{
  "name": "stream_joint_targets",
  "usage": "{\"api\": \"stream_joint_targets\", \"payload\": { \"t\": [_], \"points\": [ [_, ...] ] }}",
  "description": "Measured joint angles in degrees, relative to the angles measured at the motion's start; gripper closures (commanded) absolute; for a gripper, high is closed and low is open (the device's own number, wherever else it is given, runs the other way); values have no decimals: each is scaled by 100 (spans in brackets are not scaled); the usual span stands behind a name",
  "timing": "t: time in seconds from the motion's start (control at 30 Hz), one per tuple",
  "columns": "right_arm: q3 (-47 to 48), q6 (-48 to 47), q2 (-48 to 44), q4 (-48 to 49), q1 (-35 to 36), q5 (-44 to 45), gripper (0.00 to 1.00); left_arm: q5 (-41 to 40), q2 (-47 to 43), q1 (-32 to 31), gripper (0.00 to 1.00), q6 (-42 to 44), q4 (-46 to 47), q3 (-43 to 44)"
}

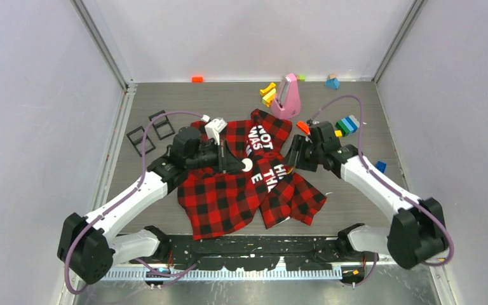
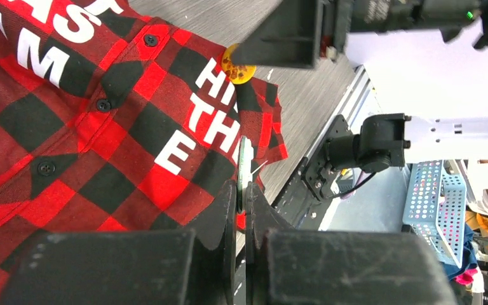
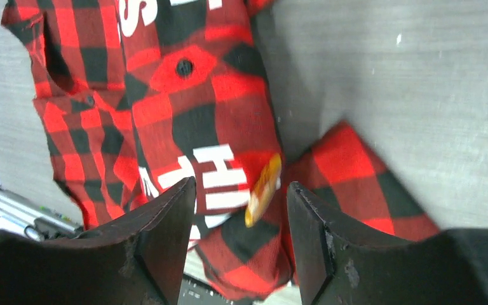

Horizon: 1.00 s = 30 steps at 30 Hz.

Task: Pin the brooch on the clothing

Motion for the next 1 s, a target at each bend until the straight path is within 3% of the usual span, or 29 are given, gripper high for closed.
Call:
{"api": "stream_joint_targets", "payload": {
  "t": [0.2,0.33,0.5,0.73,0.9,1.0],
  "points": [
    [-719,566,-1541,-321,20,-90,47,-481,269,-463,100,-343,439,-48],
    [-1038,918,-2378,-437,20,-195,54,-1049,553,-1147,100,-343,461,103],
    [-1513,1198,-2437,-356,20,-326,66,-1392,1102,-1537,100,-396,669,376],
    [-2031,1547,-1993,118,20,-721,73,-1825,1565,-1858,100,-433,800,678],
    [-2074,1650,-1902,474,20,-828,95,-2065,1779,-2035,100,-428,800,841],
    [-2081,1700,-1947,560,20,-839,99,-2225,1947,-2133,100,-424,793,890]
  ]
}}
